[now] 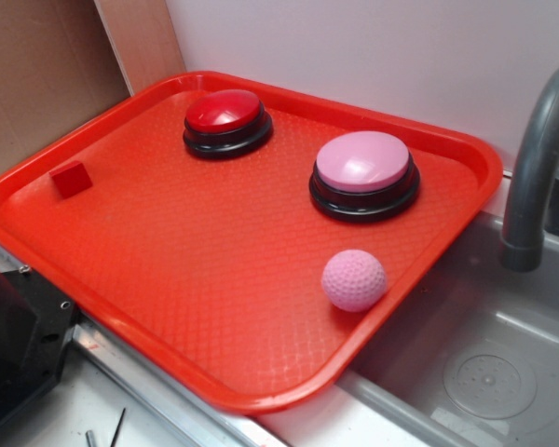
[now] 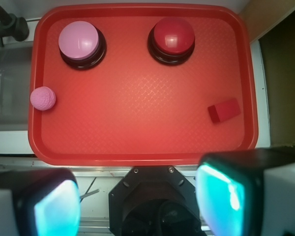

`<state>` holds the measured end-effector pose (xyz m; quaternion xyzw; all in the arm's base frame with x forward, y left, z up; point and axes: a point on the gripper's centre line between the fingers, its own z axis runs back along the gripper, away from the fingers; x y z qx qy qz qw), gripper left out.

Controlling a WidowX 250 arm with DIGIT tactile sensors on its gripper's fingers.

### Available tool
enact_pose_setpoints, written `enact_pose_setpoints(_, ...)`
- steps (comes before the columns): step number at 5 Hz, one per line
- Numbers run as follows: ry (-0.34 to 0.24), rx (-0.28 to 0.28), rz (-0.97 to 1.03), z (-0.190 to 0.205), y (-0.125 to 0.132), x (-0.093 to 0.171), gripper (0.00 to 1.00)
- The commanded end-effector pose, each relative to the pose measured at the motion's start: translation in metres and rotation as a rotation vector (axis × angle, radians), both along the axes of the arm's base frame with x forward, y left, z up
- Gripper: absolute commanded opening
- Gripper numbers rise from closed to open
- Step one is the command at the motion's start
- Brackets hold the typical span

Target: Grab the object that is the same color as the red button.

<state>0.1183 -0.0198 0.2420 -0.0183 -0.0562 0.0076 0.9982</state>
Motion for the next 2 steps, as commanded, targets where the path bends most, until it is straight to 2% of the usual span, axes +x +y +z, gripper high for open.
enact_pose_setpoints(1, 0.000, 0.000, 0.000, 0.000, 0.000, 0.000, 1.00)
enact_pose_setpoints(2, 0.226, 0.086, 0.237, -0.050, 0.050, 0.007, 1.00)
